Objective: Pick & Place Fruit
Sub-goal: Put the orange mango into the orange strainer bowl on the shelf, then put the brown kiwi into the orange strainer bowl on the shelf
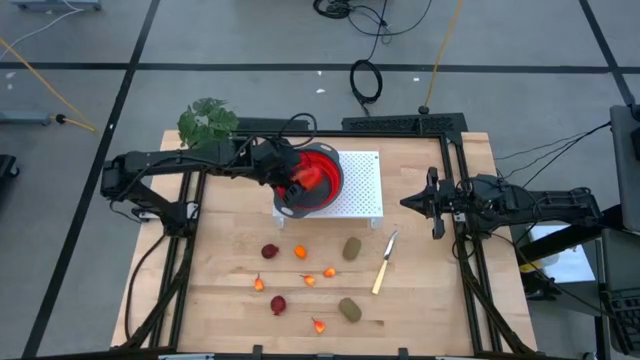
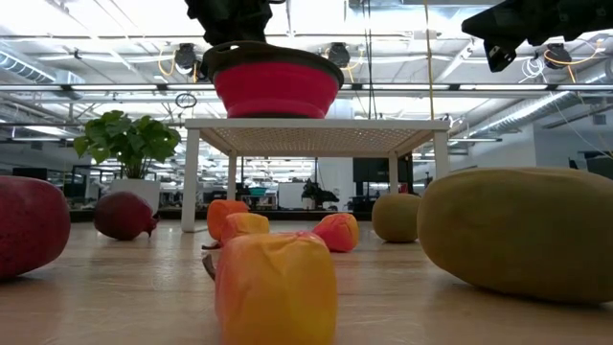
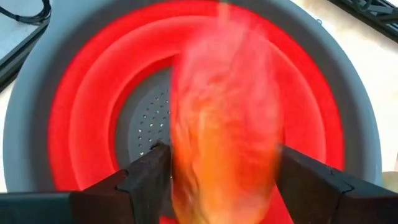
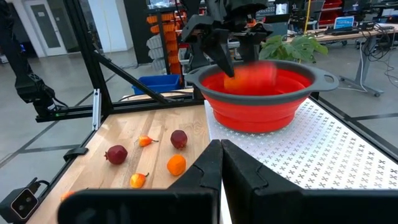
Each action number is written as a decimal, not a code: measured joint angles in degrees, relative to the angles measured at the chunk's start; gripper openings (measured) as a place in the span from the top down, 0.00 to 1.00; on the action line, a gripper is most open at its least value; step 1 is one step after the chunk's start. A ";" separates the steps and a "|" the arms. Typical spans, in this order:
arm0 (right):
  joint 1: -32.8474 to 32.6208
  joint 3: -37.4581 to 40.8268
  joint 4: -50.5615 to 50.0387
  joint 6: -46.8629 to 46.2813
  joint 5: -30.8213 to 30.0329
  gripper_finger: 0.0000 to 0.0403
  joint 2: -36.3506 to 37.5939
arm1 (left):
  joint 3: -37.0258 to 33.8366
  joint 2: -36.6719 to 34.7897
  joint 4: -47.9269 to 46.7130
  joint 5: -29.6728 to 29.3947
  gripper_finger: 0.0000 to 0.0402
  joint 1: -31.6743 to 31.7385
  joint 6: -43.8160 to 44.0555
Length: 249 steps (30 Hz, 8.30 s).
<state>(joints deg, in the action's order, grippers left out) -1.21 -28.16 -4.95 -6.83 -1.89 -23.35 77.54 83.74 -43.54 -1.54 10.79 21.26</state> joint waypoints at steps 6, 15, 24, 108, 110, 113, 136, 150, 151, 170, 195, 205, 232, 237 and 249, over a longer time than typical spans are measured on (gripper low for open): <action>0.00 0.00 0.00 0.02 0.00 1.00 0.00 | 0.03 -0.11 0.04 0.00 0.30 0.34 -1.57; 0.00 0.00 0.00 0.02 0.03 1.00 -0.02 | 11.45 -0.28 -5.85 -0.19 0.44 0.54 -4.42; -0.02 0.00 -0.02 0.01 0.44 1.00 -0.01 | 13.74 -2.75 -8.15 -3.04 0.74 -5.51 -4.09; -22.74 -44.32 -22.95 6.74 -7.02 1.00 -57.46 | -52.83 -51.21 37.06 -21.08 0.99 -36.81 4.72; -22.96 -45.89 -24.51 9.04 -7.04 1.00 -59.32 | -52.92 -51.87 35.36 -21.06 1.00 -36.81 4.50; -23.44 -46.92 -26.31 12.99 -6.93 1.00 -61.53 | -52.92 -52.80 33.71 -21.04 0.98 -36.82 4.28; -21.04 -47.21 -31.36 21.46 -7.30 1.00 -64.65 | -52.92 -54.53 30.72 -20.46 1.00 -36.81 1.36; -21.72 -47.17 -32.20 21.05 -6.96 0.85 -70.26 | -52.92 -54.53 30.23 -20.46 0.98 -36.81 1.50; -21.86 -47.15 -32.58 21.07 -7.02 0.83 -71.26 | -52.92 -54.53 30.08 -20.46 0.98 -36.81 1.59; -22.53 -47.10 -33.38 28.72 -13.31 0.65 -78.05 | -52.92 -54.53 28.60 -16.37 0.98 -36.81 1.71; -22.91 -47.12 -32.54 24.30 -16.04 0.67 -78.05 | -52.89 -54.53 28.60 -14.97 0.97 -36.81 1.70; -22.80 -47.12 -32.57 24.22 -16.00 0.66 -78.05 | -52.89 -54.53 28.60 -14.99 0.98 -36.81 1.70; -22.77 -47.15 -32.59 25.77 -16.10 0.42 -78.05 | -52.89 -54.53 28.61 -15.06 0.94 -36.81 1.40; -22.77 -47.15 -32.52 25.50 -16.09 0.40 -78.05 | -52.89 -54.53 28.60 -15.10 0.94 -36.81 0.81; -22.80 -47.15 -25.79 22.45 -16.02 0.40 -78.05 | -52.89 -54.53 28.60 -16.58 0.94 -36.81 -5.41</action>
<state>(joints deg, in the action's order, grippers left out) -24.01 -75.31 -30.74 15.62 -17.91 -101.41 24.64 29.21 -14.94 -18.12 -26.02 15.85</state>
